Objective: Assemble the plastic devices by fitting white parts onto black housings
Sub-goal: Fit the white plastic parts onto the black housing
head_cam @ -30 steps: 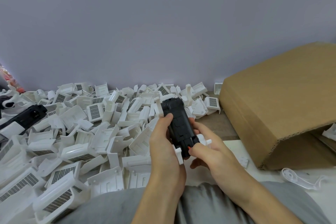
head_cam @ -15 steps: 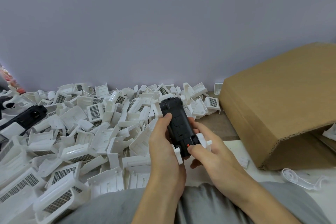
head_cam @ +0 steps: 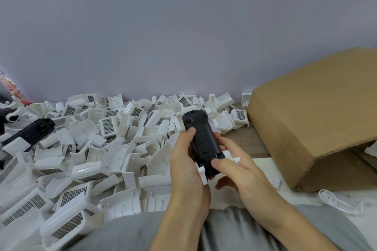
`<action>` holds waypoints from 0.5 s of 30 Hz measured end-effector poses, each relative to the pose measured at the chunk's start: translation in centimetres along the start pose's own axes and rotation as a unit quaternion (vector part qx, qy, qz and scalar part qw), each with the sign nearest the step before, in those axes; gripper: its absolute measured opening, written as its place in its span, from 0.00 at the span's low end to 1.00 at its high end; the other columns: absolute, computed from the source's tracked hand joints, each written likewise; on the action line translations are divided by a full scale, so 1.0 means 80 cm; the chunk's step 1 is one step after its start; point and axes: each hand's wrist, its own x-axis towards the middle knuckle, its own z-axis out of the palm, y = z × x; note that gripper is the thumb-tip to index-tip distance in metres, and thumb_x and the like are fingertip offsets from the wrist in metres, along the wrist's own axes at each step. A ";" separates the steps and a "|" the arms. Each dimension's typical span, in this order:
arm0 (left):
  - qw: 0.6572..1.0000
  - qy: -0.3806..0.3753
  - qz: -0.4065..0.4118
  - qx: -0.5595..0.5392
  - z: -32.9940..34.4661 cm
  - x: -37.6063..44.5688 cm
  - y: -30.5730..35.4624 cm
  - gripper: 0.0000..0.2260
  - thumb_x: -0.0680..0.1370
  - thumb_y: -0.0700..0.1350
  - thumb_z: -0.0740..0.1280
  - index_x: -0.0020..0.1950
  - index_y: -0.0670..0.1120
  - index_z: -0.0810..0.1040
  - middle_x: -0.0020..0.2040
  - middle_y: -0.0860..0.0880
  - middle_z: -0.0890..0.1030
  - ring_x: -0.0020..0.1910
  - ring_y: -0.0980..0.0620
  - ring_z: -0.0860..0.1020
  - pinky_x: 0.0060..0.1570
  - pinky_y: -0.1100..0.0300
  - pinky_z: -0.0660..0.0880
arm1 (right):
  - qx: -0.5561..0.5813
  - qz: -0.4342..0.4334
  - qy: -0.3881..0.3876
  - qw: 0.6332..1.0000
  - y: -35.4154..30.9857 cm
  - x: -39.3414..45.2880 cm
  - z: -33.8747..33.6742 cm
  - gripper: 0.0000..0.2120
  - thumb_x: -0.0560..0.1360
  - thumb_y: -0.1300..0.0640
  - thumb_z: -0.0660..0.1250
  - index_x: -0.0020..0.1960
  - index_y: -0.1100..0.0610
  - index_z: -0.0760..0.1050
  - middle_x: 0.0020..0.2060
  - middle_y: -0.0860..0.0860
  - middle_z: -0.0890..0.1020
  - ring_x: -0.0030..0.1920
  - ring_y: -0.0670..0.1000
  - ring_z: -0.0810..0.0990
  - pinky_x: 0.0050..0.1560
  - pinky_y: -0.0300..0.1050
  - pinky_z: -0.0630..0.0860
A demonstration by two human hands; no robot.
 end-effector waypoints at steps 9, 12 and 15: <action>0.999 -0.038 0.008 -0.009 0.000 -0.003 0.001 0.13 0.74 0.50 0.66 0.33 0.49 0.85 0.35 0.42 0.81 0.28 0.48 0.79 0.24 0.61 0.73 | 0.003 0.000 -0.004 1.000 0.005 0.003 -0.003 0.23 0.67 0.50 0.62 0.56 0.27 0.74 0.52 0.39 0.81 0.45 0.40 0.80 0.46 0.44 0.73; 0.999 -0.042 0.015 -0.025 -0.001 -0.001 0.001 0.13 0.74 0.49 0.66 0.33 0.48 0.85 0.34 0.42 0.81 0.29 0.48 0.79 0.25 0.60 0.74 | 0.002 -0.002 -0.008 1.000 0.010 0.004 -0.003 0.26 0.66 0.51 0.62 0.58 0.28 0.73 0.50 0.39 0.80 0.45 0.39 0.79 0.47 0.45 0.73; 0.999 -0.041 0.014 -0.016 -0.002 0.000 0.000 0.17 0.77 0.50 0.63 0.32 0.49 0.85 0.34 0.42 0.81 0.28 0.48 0.79 0.25 0.60 0.72 | 0.002 -0.003 -0.009 1.000 0.012 0.004 -0.004 0.25 0.66 0.51 0.62 0.58 0.27 0.73 0.51 0.39 0.80 0.46 0.40 0.80 0.47 0.45 0.72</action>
